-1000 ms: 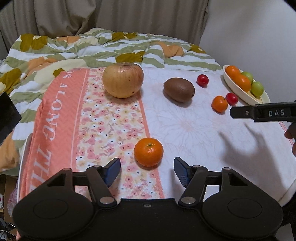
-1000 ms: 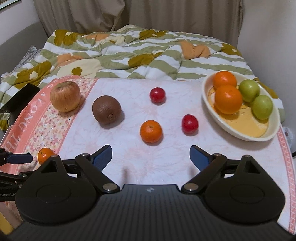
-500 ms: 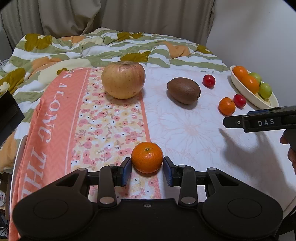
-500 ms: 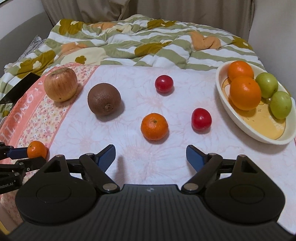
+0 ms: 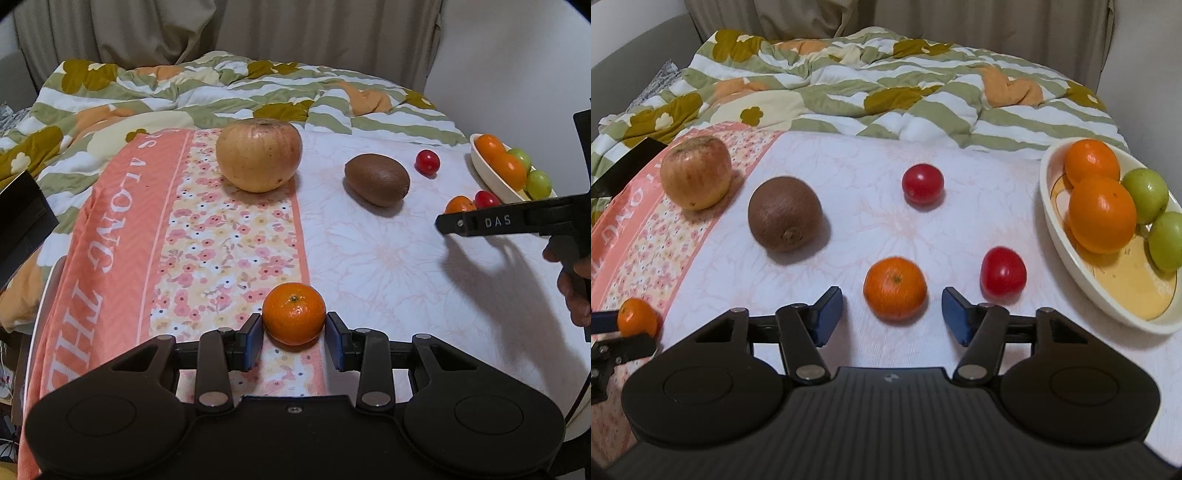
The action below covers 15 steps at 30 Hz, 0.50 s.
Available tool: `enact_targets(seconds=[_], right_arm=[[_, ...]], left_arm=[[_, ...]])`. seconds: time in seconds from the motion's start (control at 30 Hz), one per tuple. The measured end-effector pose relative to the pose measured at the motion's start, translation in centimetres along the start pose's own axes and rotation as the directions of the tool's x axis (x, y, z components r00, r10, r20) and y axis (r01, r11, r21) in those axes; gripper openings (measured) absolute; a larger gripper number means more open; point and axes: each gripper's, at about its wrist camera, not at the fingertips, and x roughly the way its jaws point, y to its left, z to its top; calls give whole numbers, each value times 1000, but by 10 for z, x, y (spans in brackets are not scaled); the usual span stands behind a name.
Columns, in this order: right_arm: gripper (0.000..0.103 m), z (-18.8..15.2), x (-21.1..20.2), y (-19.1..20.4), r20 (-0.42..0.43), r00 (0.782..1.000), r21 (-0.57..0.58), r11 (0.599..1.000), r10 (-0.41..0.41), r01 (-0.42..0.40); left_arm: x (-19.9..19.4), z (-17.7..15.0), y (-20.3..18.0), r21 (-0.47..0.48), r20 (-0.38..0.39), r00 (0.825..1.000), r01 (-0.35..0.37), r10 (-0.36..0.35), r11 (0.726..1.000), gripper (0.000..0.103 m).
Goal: Organize fruits
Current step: 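Grasp the small mandarin with the left tool while the right tool grasps another mandarin, then carry both mandarins into the cream bowl and open both tools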
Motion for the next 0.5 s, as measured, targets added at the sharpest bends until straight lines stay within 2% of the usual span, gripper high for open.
enact_targets(seconds=[0.03, 0.2, 0.5], right_arm=[[51, 1, 0, 1, 6, 1000, -7, 1000, 3, -3], [51, 4, -9, 6, 28, 1000, -43, 999, 3, -1], [51, 4, -42, 11, 51, 999, -25, 1000, 14, -13]], left_arm=[[0, 1, 1, -4, 0, 1000, -3, 3, 1000, 40], [-10, 2, 1, -19, 20, 1000, -8, 9, 1000, 40], [-35, 7, -7, 6, 69, 998, 11, -11, 1000, 40]])
